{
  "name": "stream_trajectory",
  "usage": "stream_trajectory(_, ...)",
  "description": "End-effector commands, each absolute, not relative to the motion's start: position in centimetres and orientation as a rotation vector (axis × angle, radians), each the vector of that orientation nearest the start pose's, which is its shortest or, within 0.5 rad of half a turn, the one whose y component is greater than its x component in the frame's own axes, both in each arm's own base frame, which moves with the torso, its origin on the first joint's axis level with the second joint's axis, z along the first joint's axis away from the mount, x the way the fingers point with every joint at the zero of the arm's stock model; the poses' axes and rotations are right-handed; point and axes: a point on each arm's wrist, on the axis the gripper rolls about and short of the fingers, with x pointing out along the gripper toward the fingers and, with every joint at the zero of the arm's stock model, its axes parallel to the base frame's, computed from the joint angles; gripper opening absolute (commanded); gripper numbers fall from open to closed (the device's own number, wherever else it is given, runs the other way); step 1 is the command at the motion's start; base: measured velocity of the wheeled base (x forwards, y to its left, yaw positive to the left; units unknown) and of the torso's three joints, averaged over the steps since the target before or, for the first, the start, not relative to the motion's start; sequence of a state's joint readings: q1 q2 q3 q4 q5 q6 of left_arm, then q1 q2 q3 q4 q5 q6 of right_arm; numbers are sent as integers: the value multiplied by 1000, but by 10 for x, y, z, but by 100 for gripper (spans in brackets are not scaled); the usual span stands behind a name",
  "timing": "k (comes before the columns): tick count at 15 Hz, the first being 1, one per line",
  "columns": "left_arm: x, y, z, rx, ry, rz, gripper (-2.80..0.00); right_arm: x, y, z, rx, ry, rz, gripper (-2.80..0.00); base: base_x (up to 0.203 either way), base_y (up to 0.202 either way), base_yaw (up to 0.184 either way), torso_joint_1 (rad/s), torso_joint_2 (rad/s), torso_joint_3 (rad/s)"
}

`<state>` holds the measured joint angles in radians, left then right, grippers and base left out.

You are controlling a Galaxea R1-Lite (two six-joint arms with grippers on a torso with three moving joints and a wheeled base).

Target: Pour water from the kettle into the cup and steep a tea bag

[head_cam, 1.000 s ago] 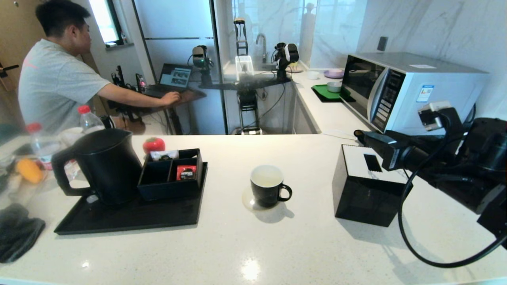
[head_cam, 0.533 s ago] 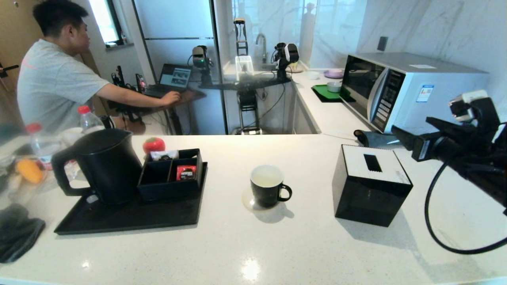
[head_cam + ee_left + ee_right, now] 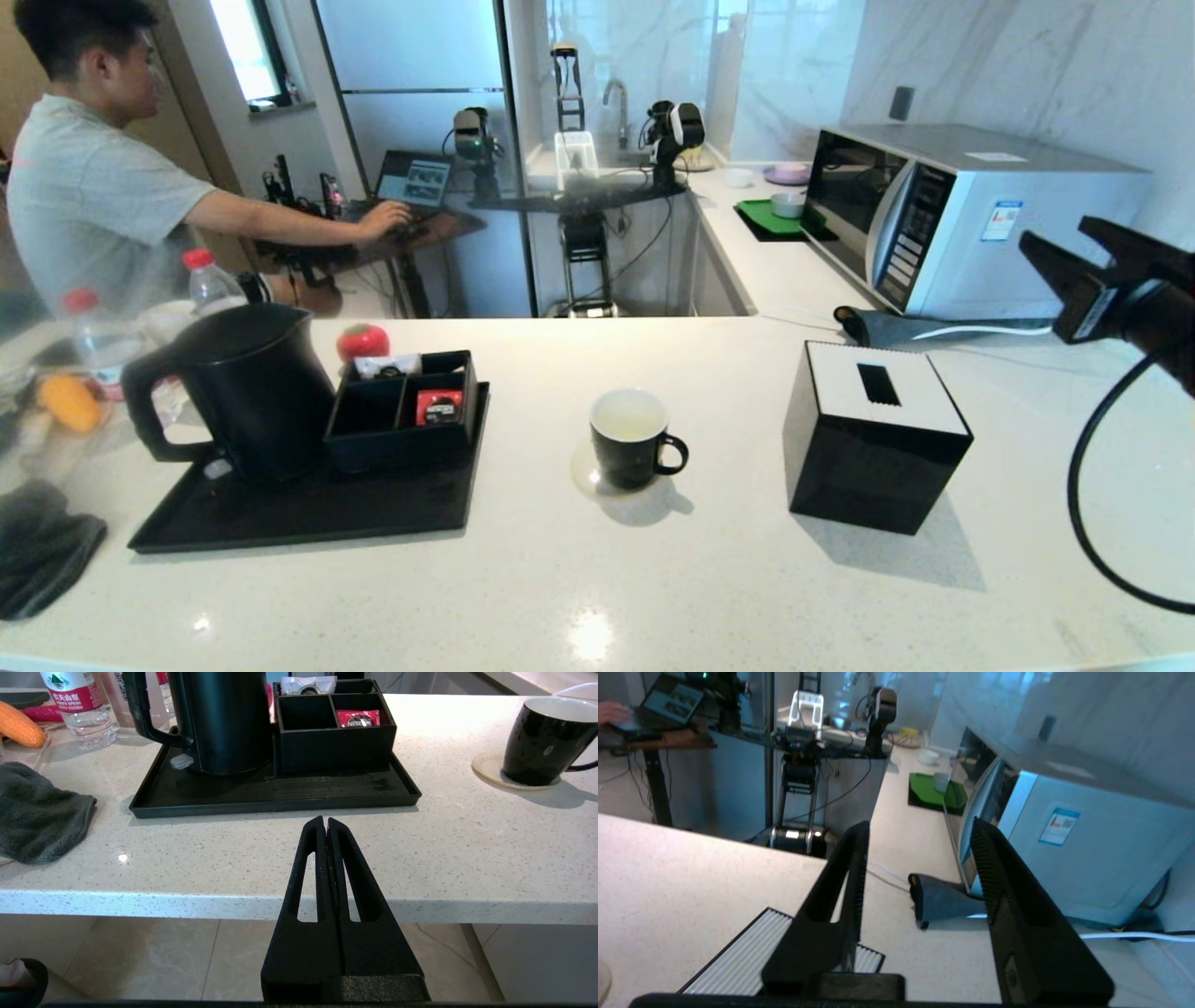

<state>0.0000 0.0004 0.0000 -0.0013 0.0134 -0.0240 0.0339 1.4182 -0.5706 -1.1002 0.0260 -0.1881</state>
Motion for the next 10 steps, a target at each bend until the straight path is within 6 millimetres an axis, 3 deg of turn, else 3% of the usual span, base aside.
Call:
stream_trajectory(1,-23,0,76,-25,-2,14,-280,194,6,259,-189,-357,17,-280,0,0,0,0,0,0)
stream_trajectory(6,-23,0,76,-25,-2,14,-280,115,-2,261,-320,-448,-66,-280,0,0,0,0,0,0)
stream_trajectory(8,-23,0,76,-25,-2,15,-280,79,-1,243,-354,-437,-77,-280,0,0,0,0,0,0)
stream_trajectory(10,-23,0,76,-25,-2,15,-280,50,-1,210,-362,-391,-70,-280,0,0,0,0,0,0)
